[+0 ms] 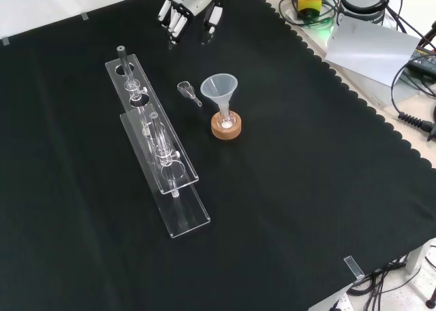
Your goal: Remove the funnel from the round-bottom flask.
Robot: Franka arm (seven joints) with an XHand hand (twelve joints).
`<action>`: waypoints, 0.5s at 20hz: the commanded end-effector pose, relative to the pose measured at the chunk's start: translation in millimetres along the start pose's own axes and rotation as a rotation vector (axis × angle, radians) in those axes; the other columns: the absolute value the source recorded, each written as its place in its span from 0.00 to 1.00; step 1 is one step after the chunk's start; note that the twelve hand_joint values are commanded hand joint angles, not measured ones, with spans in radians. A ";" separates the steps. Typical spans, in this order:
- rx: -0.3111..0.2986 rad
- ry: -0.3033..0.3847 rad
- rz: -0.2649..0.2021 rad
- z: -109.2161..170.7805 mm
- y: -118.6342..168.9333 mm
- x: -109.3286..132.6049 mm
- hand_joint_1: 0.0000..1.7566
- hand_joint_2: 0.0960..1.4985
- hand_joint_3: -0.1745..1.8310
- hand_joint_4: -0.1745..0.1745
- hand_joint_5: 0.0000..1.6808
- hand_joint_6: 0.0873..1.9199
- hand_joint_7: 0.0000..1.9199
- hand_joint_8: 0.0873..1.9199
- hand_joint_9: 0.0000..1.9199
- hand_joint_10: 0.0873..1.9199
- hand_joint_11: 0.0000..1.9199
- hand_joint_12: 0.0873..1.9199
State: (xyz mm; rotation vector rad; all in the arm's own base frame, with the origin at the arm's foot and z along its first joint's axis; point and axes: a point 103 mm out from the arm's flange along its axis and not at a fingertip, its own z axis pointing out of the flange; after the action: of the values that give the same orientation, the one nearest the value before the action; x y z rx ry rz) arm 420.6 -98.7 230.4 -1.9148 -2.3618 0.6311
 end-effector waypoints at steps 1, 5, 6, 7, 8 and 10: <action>-0.016 -0.018 0.002 -22.9 -24.3 27.3 0.49 0.67 0.00 0.42 0.24 0.20 0.31 0.33 0.54 0.00 0.23 0.65; -0.040 -0.035 -0.005 -39.4 -32.0 44.1 0.49 0.67 0.00 0.42 0.24 0.19 0.31 0.33 0.54 0.00 0.23 0.65; -0.041 -0.038 -0.008 -42.8 -33.2 49.0 0.49 0.67 0.00 0.42 0.24 0.19 0.31 0.33 0.54 0.00 0.23 0.65; -0.043 -0.038 -0.013 -46.0 -33.9 53.5 0.49 0.67 0.00 0.42 0.24 0.19 0.31 0.33 0.54 0.00 0.23 0.65; -0.042 -0.035 -0.021 -49.2 -34.5 58.6 0.49 0.67 0.00 0.42 0.24 0.19 0.31 0.33 0.54 0.00 0.23 0.65; -0.038 -0.019 -0.041 -55.2 -35.3 67.3 0.48 0.67 0.00 0.41 0.23 0.18 0.31 0.32 0.54 0.00 0.23 0.65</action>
State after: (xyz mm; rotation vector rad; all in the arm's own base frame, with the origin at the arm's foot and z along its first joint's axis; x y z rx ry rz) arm 396.8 -48.7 270.7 -1.9144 -2.4383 0.6189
